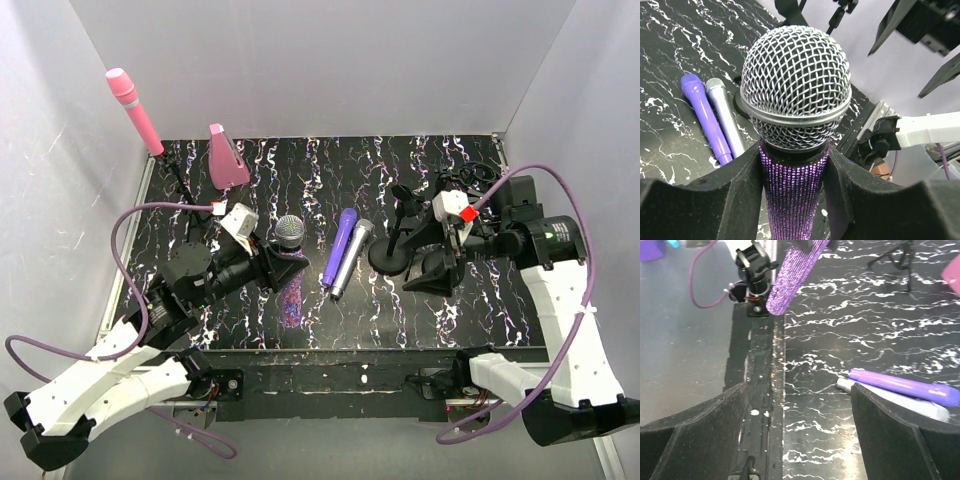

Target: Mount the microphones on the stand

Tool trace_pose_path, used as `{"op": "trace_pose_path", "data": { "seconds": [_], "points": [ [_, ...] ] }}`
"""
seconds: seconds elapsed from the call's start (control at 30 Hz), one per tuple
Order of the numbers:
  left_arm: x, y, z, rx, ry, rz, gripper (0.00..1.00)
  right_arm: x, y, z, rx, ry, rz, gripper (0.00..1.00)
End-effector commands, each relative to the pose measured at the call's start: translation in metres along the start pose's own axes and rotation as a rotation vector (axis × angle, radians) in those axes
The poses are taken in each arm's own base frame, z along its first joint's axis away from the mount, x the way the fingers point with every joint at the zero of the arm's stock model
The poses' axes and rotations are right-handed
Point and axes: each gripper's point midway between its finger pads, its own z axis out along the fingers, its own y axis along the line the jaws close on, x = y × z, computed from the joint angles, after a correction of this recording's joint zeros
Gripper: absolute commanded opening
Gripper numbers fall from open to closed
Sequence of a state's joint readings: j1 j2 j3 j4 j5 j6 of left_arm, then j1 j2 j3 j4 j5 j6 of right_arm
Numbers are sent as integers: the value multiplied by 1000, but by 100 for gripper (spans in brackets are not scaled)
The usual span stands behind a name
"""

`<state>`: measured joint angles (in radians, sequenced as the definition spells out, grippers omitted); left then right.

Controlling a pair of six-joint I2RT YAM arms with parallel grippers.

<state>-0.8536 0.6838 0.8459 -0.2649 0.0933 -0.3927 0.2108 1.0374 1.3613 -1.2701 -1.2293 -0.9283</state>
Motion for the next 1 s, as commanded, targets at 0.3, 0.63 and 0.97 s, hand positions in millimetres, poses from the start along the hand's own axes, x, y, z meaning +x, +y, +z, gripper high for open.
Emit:
{"op": "trace_pose_path", "data": {
  "seconds": [0.3, 0.63, 0.97],
  "points": [
    [1, 0, 2, 21, -18, 38, 0, -20, -35, -37, 219, 118, -77, 90],
    [1, 1, -5, 18, -34, 45, 0, -7, -70, -53, 270, 250, -88, 89],
    [4, -1, -6, 36, -38, 34, 0, 9, -118, -57, 325, 302, -91, 89]
  ]
}}
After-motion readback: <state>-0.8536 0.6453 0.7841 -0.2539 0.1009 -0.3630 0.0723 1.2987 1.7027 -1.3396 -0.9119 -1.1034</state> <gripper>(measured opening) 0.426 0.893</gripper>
